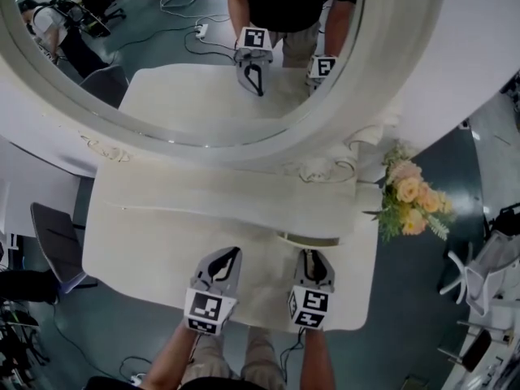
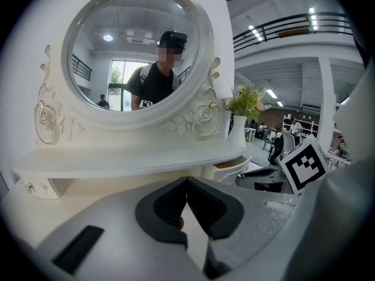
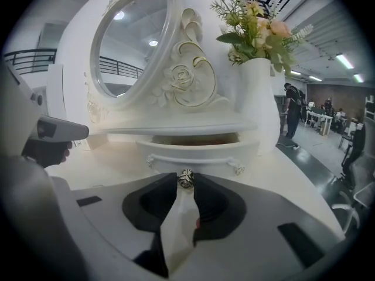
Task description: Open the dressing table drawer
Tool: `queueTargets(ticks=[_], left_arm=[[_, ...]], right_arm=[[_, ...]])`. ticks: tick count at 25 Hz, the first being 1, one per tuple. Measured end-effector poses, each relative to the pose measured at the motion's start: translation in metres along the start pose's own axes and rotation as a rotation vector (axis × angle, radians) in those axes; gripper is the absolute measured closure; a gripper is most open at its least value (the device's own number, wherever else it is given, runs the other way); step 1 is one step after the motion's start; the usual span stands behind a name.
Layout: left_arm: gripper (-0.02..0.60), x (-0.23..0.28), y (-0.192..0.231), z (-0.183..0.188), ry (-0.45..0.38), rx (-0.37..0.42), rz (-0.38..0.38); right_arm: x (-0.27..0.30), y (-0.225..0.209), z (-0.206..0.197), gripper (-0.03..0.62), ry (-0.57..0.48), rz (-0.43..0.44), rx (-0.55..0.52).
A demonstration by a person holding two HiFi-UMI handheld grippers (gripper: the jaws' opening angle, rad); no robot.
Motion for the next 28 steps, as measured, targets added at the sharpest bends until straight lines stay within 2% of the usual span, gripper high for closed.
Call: queueTargets(ticks=[5,28], left_arm=[[0.578,-0.004,0.001,0.001,-0.023,0.031,-0.006],[0.578,-0.023,-0.007,-0.001,-0.028,0.053,-0.026]], right_arm=[[-0.005,0.000,-0.002,0.503,-0.004,-0.002,0.003],[-0.035,0.004,-0.023,0.503,0.001,-0.005,0.018]])
Point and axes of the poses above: the fingertips, and each gripper's own axes: x forward along the fingers, y to its left, z out of its top, the point moved 5 cm from there along -x, backward along the fingers, and after that the axes turned 7 degrees about -z, right-handed, at the moved point
